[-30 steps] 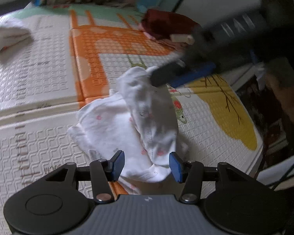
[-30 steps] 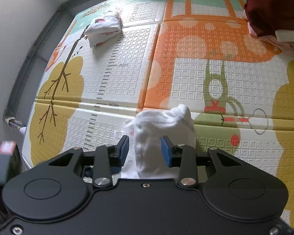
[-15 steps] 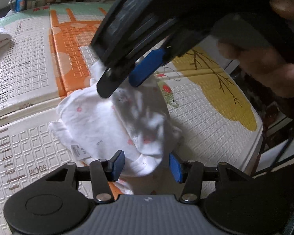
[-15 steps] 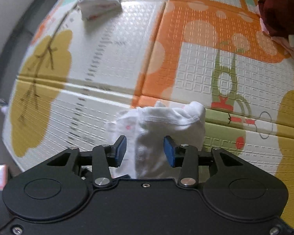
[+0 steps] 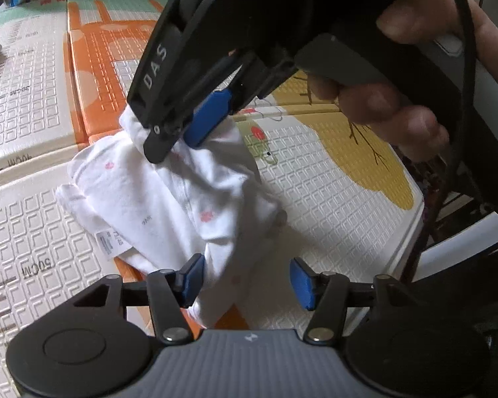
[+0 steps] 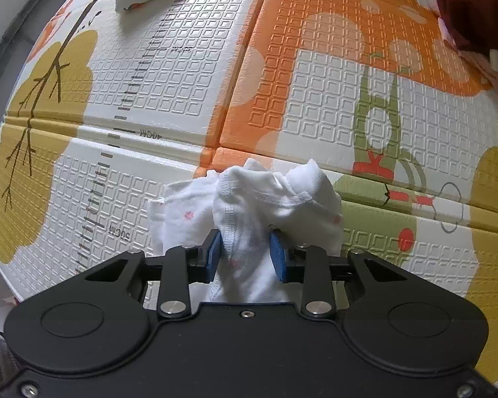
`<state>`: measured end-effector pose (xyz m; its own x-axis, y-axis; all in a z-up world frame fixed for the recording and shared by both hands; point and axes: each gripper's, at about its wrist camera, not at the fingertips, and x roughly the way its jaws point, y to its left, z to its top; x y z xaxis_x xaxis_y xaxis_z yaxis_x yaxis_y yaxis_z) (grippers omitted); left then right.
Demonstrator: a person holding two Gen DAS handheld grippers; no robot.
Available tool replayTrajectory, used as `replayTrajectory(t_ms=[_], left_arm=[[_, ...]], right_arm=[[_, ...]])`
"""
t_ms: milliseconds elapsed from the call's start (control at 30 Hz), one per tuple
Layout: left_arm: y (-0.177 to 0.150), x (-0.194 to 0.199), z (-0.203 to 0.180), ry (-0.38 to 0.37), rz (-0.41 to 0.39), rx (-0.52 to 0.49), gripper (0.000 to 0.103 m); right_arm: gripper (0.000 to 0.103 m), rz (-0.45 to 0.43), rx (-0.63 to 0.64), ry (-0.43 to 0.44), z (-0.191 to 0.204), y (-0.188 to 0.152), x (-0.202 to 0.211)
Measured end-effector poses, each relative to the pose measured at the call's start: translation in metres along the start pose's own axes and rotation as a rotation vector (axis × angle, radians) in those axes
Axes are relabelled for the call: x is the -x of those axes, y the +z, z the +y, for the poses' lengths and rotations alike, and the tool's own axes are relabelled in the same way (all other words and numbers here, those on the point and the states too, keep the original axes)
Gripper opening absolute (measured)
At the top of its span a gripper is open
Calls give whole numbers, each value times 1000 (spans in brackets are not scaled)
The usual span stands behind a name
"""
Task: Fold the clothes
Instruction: 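Open the left gripper while the right gripper presses the onesie bundle down, then pinch the top of the white onesie bundle with the right gripper and tuck it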
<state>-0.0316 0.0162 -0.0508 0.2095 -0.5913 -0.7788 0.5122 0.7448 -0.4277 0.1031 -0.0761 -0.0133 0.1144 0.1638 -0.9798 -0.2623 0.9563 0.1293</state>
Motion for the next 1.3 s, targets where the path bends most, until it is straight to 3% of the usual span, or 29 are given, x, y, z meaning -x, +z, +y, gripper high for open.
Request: replayTrajectory(t_ms=[333, 633, 900, 1300], left_arm=[[-11, 3, 8, -28, -17, 32, 61], [-13, 6, 11, -14, -54, 67, 62], [-14, 11, 31, 1, -87, 165, 63], [-18, 0, 37, -14, -81, 167, 65]], right_arm=[[23, -14, -45, 25, -9, -3, 2], [5, -59, 7, 49, -3, -12, 8], [4, -98, 72, 97, -1, -21, 36], [4, -62, 212, 176, 38, -44, 45]])
